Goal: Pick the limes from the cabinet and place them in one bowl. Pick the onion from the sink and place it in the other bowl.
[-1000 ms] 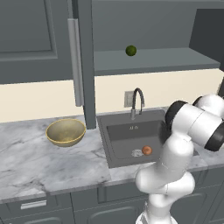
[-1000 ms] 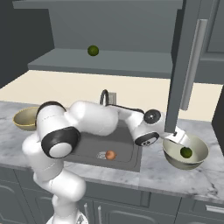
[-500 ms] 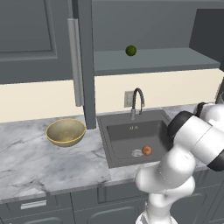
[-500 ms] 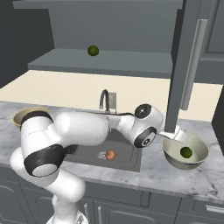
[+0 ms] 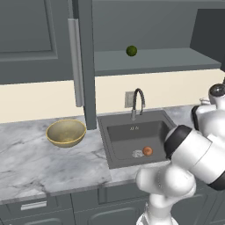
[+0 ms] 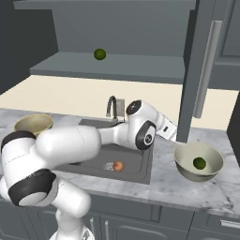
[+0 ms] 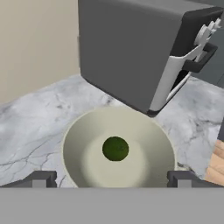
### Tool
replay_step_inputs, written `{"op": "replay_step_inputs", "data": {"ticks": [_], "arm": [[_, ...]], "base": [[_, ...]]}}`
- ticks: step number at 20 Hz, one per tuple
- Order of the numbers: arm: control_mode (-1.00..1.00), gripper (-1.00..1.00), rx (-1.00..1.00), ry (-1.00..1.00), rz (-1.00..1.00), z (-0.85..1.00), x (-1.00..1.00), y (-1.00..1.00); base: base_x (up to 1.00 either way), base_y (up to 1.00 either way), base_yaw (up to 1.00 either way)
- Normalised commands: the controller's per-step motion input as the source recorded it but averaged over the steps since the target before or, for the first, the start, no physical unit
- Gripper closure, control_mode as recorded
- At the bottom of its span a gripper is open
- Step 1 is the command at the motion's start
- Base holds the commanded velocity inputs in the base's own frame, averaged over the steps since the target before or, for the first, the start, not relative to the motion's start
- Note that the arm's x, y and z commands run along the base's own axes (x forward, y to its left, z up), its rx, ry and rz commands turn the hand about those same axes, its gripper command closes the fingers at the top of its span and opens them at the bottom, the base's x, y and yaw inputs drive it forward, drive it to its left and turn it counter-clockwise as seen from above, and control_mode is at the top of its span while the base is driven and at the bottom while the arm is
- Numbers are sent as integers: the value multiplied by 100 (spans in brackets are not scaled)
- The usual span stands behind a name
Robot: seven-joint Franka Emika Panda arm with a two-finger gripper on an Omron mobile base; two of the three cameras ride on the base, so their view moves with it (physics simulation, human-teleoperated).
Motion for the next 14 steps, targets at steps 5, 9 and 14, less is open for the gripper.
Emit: {"op": "replay_step_inputs", "data": {"ticks": [5,9,14], "arm": [[-100,-100,0,0,-13,41,-10,34],[-100,-100,0,0,-12,40,-10,31],[-100,-100,0,0,-12,35,-16,25]], "base": [[0,0,0],[0,0,0],[0,0,0]]}}
